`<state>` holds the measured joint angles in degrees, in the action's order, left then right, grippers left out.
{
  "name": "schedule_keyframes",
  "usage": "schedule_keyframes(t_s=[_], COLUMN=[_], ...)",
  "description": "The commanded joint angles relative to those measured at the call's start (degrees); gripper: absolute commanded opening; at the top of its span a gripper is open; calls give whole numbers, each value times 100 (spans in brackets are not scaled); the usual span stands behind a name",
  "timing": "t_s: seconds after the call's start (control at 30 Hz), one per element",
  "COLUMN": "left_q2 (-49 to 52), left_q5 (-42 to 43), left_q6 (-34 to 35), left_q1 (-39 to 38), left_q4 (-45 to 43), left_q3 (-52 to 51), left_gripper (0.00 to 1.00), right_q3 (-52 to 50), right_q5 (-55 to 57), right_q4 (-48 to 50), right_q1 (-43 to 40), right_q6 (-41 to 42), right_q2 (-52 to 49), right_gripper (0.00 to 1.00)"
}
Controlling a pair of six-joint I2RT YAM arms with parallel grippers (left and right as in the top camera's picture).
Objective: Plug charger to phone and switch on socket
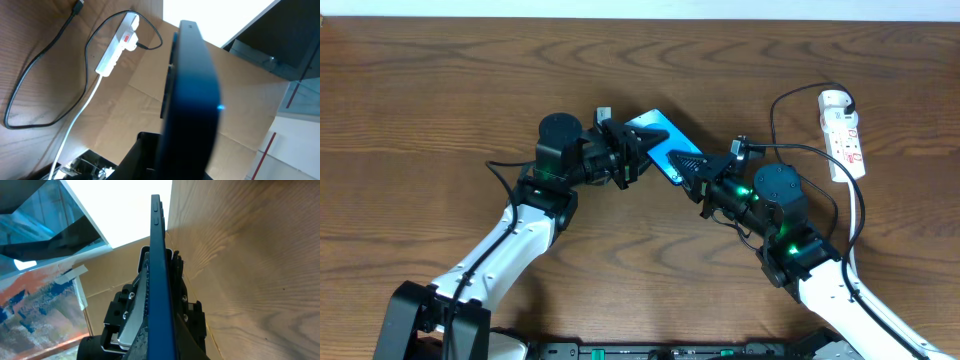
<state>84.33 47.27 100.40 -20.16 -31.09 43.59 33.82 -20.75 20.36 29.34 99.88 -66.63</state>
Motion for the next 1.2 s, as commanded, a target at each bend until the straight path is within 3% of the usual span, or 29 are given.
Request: schedule_keyframes(t_s=[0.0, 0.1, 0.33, 0.43, 0.5, 0.7, 0.83, 1.1, 1.17], left_q2=[-22, -22, -22, -22, -22, -20, -20, 7, 107], left_q5=[-83, -83, -85, -192, -269, -769, -1344, -1950, -1945], left_q6=[17, 17, 15, -341, -686, -2076, -2435, -2343, -2166], left_q1=[-28, -28, -28, -28, -28, 17, 201, 743, 761], left_q4=[-118, -118, -116, -109, 83, 1808, 2850, 2844, 2592], left_q3=[76, 76, 76, 76, 76, 76, 76, 76, 76], left_gripper=[15, 8, 8, 7, 8, 8, 8, 7, 7], right_q3=[42, 42, 42, 42, 42, 39, 39, 39, 39], right_q5=[-350, -337, -337, -339, -334, -313, -125, 566, 870], right_q4=[-66, -90, -522, -562, -647, -669, -903, -2218, -2465], right_q1=[151, 151, 151, 151, 151, 144, 144, 144, 146], right_q6=[-74, -76, -76, -74, -105, -1930, -2931, -3143, -3143], right_q2=[-4, -4, -4, -4, -4, -4, -4, -4, -4], right_gripper=[2, 7, 12, 22, 35, 47, 61, 69, 82])
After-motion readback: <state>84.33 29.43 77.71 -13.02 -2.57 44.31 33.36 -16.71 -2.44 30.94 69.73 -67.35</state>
